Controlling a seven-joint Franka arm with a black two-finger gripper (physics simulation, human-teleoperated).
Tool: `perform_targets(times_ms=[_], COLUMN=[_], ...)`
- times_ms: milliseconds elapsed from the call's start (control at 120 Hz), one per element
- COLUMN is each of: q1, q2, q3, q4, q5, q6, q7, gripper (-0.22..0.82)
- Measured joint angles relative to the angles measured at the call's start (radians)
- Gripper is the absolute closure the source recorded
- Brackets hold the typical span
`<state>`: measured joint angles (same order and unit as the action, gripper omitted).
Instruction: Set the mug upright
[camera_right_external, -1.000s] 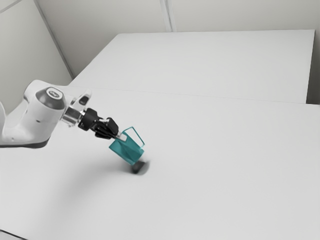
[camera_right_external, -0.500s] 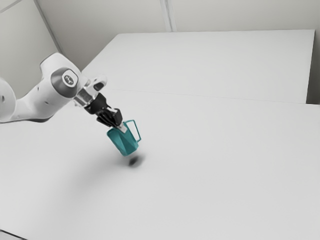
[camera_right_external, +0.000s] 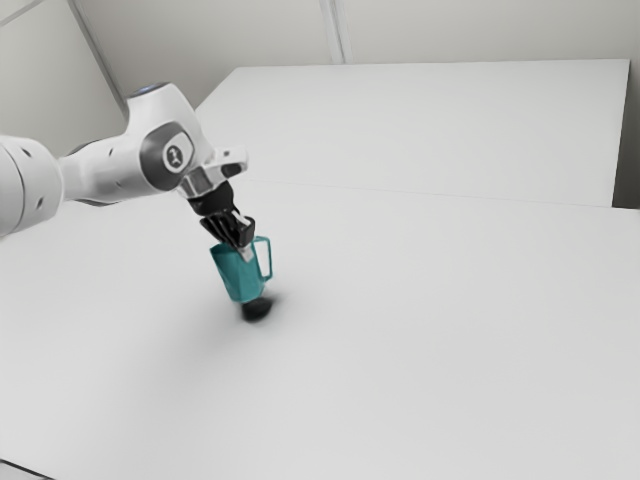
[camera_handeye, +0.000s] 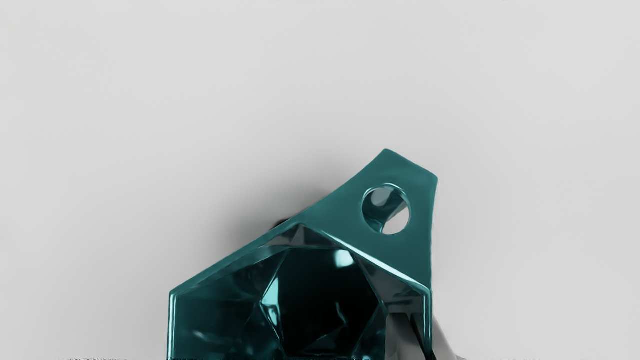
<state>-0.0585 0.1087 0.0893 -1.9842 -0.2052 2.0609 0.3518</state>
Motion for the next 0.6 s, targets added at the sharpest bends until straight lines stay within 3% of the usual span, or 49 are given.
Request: perform_targets(times_ms=[267, 600], q1=[-0.020, -0.031], q2=[0.025, 0.032], q3=[-0.019, -0.026], q4=[0.019, 0.019], q5=[0.147, 0.273], q6=[0.001, 0.095], q7=[-0.094, -0.189], gripper=[0.79, 0.79])
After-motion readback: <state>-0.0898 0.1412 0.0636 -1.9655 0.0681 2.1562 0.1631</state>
